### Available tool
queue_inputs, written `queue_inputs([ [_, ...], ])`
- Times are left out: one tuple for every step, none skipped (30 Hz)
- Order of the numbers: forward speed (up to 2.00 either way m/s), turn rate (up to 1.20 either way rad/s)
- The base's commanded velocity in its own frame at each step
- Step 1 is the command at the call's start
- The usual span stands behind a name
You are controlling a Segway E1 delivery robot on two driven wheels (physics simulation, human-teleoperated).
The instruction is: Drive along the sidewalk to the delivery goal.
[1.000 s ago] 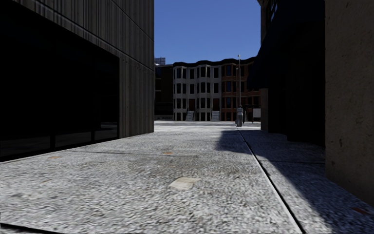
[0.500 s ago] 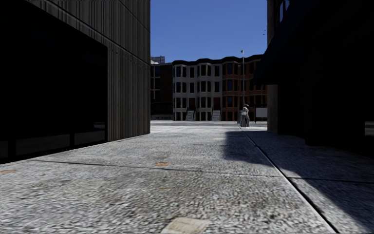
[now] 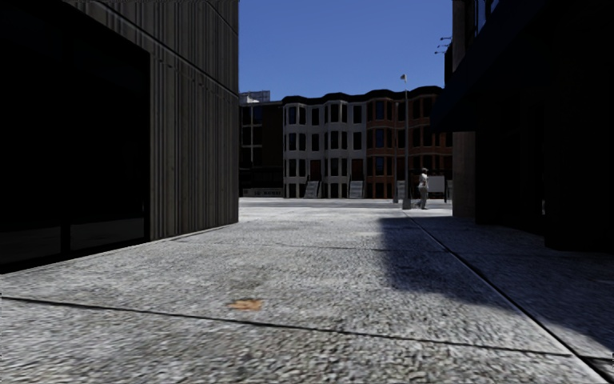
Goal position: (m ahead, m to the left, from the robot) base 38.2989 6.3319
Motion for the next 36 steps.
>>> queue_inputs([
  [2.00, -0.08],
  [2.00, -0.08],
  [2.00, -0.09],
  [2.00, -0.10],
  [2.00, -0.10],
  [2.00, -0.12],
  [2.00, -0.12],
  [2.00, -0.12],
  [2.00, -0.12],
  [2.00, -0.12],
  [2.00, -0.11],
  [2.00, 0.00],
  [2.00, 0.00],
  [2.00, 0.00],
  [2.00, 0.00],
  [2.00, 0.00],
  [2.00, 0.00],
  [2.00, 0.00],
  [2.00, 0.00],
  [2.00, 0.00],
  [2.00, 0.00],
  [2.00, 0.00],
  [2.00, 0.00],
  [2.00, 0.00],
  [2.00, 0.00],
  [2.00, 0.00],
  [2.00, 0.00],
  [2.00, 0.00],
  [2.00, 0.00],
  [2.00, 0.00],
  [2.00, 0.00],
  [2.00, 0.00],
  [2.00, 0.00],
  [2.00, 0.00],
  [2.00, 0.00],
  [2.00, 0.00],
])
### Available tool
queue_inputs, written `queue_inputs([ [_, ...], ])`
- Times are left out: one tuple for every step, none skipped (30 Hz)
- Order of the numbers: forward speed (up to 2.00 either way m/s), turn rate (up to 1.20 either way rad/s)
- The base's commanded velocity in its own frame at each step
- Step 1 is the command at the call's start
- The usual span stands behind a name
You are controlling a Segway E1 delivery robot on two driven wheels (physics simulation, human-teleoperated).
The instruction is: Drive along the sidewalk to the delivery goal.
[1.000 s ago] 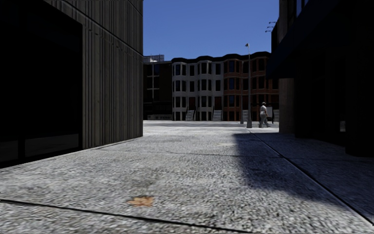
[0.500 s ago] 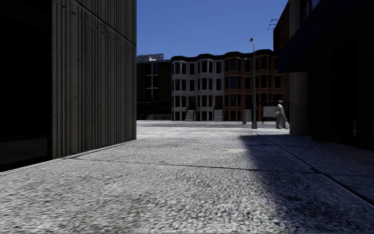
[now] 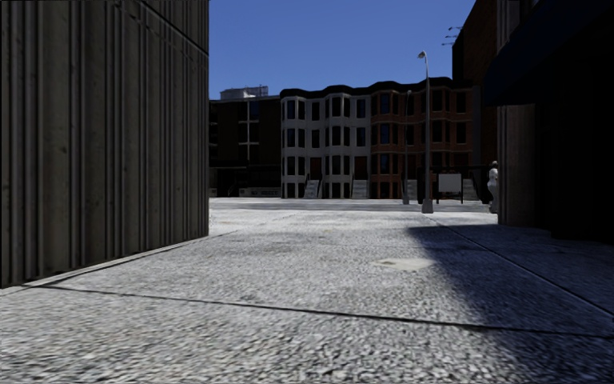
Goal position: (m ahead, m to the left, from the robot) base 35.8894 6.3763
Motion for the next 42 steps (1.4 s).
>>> queue_inputs([
  [2.00, 0.00],
  [2.00, 0.00],
  [2.00, 0.00],
  [2.00, 0.00],
  [2.00, 0.00],
  [2.00, 0.00],
  [2.00, 0.00],
  [2.00, 0.00],
  [2.00, 0.00],
  [2.00, 0.00],
  [2.00, 0.00],
  [2.00, 0.00],
  [2.00, 0.00],
  [2.00, 0.00],
  [2.00, 0.00],
  [2.00, 0.00],
  [2.00, 0.00],
  [2.00, 0.00],
  [2.00, 0.00],
  [2.00, 0.00],
  [2.00, 0.00],
  [2.00, 0.00],
  [2.00, 0.00],
  [2.00, 0.00],
  [2.00, 0.00],
  [2.00, 0.00],
  [2.00, 0.00],
  [2.00, 0.00],
  [2.00, 0.00],
  [2.00, 0.00],
  [2.00, 0.00],
  [2.00, 0.00],
  [2.00, 0.00],
  [2.00, 0.00],
  [2.00, 0.00],
  [2.00, -0.03],
  [2.00, -0.03],
  [2.00, -0.26],
  [2.00, -0.49],
  [2.00, -0.58],
  [2.00, -0.58],
  [2.00, -0.60],
])
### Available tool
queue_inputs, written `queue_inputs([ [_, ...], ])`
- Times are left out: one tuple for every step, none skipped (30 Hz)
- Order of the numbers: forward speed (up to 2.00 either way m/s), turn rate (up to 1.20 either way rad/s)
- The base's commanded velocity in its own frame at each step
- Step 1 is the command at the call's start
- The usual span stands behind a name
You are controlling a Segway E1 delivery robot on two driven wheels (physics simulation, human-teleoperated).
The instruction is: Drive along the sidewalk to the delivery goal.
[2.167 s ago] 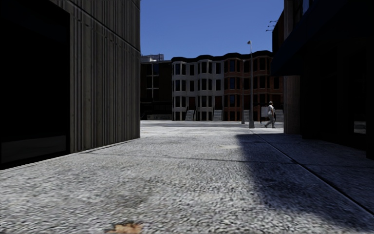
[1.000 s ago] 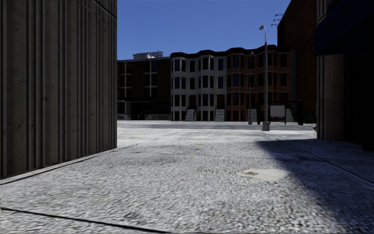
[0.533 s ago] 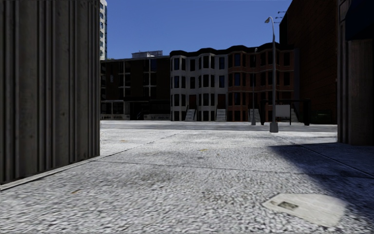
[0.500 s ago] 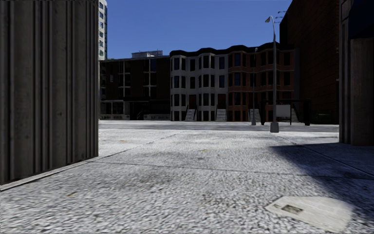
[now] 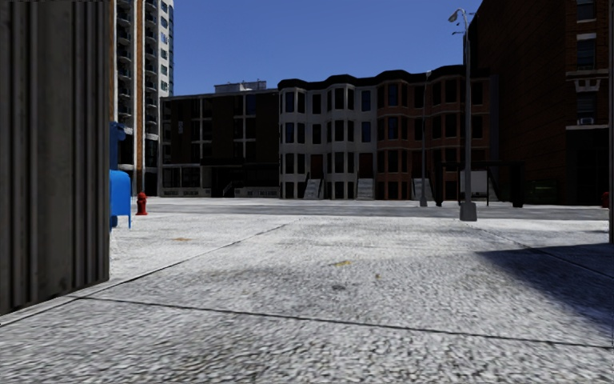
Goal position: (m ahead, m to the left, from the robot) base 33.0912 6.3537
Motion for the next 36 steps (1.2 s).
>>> queue_inputs([
  [2.00, -0.61],
  [2.00, -0.61],
  [2.00, -0.61],
  [2.00, -0.61],
  [2.00, -0.61],
  [2.00, -0.61],
  [2.00, -0.61],
  [2.00, -0.64],
  [2.00, -0.69],
  [2.00, -0.74],
  [2.00, -0.74],
  [2.00, -0.83],
  [2.00, -0.87],
  [2.00, -0.89],
  [2.00, -0.89],
  [2.00, -0.89],
  [2.00, -0.89],
  [2.00, -0.89],
  [2.00, -0.89],
  [2.00, -0.89],
  [2.00, -0.89],
  [2.00, -0.80],
  [2.00, -0.80],
  [2.00, 0.00],
  [2.00, 0.00],
  [2.00, 0.00],
  [2.00, 0.00],
  [2.00, 0.00],
  [2.00, 0.00],
  [2.00, 0.00],
  [2.00, 0.00],
  [2.00, 0.00],
  [2.00, 0.00],
  [2.00, 0.00],
  [2.00, 0.00],
  [2.00, 0.00],
])
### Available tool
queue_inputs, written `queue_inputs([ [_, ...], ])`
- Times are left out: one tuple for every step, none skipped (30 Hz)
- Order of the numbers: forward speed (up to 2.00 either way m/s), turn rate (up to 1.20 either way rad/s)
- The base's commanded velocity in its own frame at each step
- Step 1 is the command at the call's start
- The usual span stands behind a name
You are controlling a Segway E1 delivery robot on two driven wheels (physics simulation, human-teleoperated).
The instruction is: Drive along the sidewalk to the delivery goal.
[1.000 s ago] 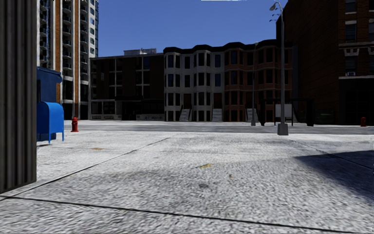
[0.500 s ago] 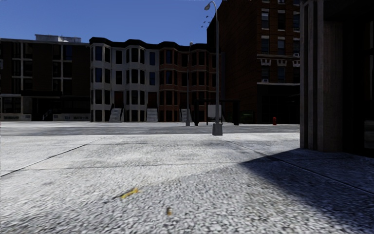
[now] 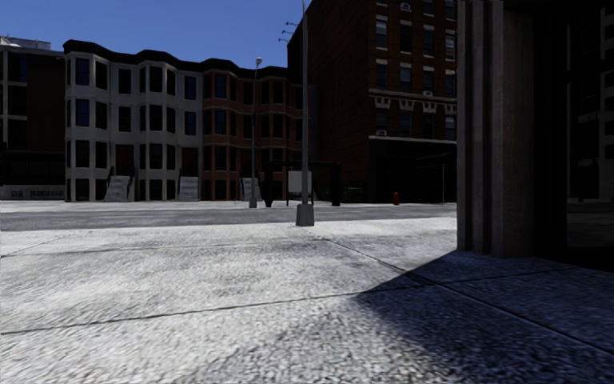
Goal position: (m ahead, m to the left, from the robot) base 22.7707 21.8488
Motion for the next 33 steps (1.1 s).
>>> queue_inputs([
  [2.00, 0.00],
  [2.00, 0.00],
  [2.00, 0.00],
  [2.00, 0.00],
  [2.00, 0.00],
  [2.00, 0.00],
  [2.00, 0.00],
  [2.00, 0.00],
  [2.00, 0.00],
  [2.00, 0.00],
  [2.00, 0.00],
  [2.00, 0.00],
  [2.00, 0.00],
  [2.00, 0.00],
  [2.00, 0.00],
  [2.00, 0.00],
  [2.00, 0.00],
  [2.00, 0.00],
  [2.00, 0.00],
  [2.00, 0.00],
  [2.00, 0.00],
  [2.00, 0.00],
  [2.00, 0.00],
  [2.00, 0.00],
  [2.00, 0.00],
  [2.00, 0.00],
  [2.00, -0.03],
  [2.00, -0.11],
  [2.00, -0.14],
  [2.00, -0.14],
  [2.00, -0.19],
  [2.00, -0.21],
  [2.00, -0.33],
])
